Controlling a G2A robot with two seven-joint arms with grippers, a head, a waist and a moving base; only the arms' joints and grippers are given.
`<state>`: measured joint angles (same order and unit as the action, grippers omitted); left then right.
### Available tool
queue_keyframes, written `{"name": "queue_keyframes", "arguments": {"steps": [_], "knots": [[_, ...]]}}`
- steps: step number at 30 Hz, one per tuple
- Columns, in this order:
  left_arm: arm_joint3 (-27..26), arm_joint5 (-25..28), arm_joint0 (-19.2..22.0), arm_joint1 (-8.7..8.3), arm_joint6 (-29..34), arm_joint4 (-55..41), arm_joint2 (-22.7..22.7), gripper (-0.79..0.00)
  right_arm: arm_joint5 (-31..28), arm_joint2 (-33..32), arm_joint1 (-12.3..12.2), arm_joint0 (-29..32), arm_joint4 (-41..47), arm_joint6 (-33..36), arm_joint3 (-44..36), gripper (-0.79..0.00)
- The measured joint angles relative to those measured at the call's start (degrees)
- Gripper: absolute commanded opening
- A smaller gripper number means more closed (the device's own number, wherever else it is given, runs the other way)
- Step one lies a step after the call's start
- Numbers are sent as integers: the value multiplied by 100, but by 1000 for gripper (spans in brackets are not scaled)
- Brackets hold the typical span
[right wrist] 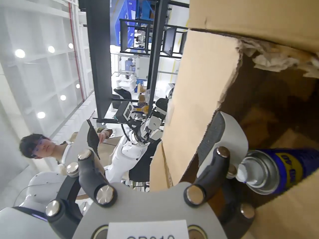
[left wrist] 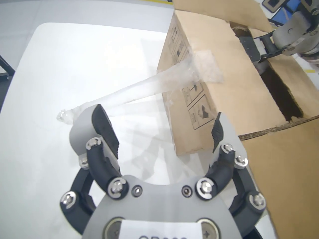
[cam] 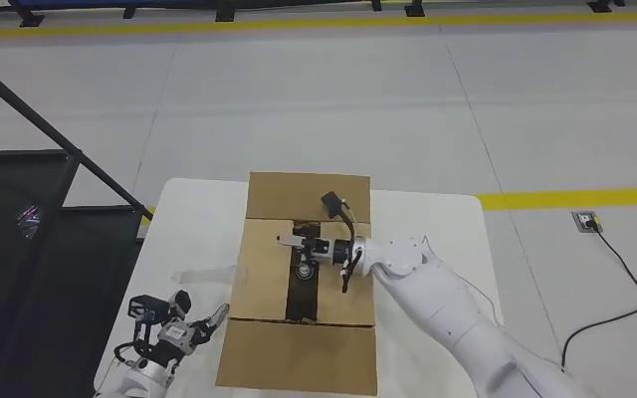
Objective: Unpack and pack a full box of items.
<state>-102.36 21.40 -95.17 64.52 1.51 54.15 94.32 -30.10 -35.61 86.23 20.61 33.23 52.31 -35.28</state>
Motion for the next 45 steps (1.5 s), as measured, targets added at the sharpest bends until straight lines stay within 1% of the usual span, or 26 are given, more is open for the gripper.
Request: {"name": "queue_keyframes", "arguments": {"steps": [3,7,9,12,14,19,24,28,32,35,38,41,45], "knots": [[-233,366,-161,-23,-71,-23,143,0,-188,-65,127,-135,358,336,281,0],[-560,715,-388,-40,-191,145,197,0,-346,-101,266,-279,531,525,513,0],[-715,814,-482,-46,-217,294,198,0,-420,-99,339,-332,542,532,557,0],[-896,796,-543,-48,-198,553,143,0,-551,-100,437,-383,563,547,567,0],[-953,713,-525,-45,-180,714,82,0,-640,-109,491,-409,587,564,555,0],[-978,185,-366,0,-211,949,-211,0,-893,-153,628,-467,711,770,497,0],[-958,-398,-211,56,-286,821,-412,0,-1257,-200,742,-495,786,937,433,0],[-961,-727,-284,101,-637,346,-338,0,-1315,-178,767,-468,632,873,225,0],[-941,-882,-503,121,-914,-131,-35,0,-1276,-207,686,-363,484,911,-106,0],[-879,-928,-588,125,-934,-357,168,0,-1229,-291,567,-249,426,960,-417,0],[-814,-948,-660,125,-897,-437,357,0,-1356,-411,386,-96,148,832,-740,0],[-690,-1011,-695,124,-801,-378,474,0,-1530,-575,148,151,-199,658,-1205,0],[-392,-1038,-572,122,-539,-368,502,0,-1667,-822,-174,538,-629,520,-1911,0]]}}
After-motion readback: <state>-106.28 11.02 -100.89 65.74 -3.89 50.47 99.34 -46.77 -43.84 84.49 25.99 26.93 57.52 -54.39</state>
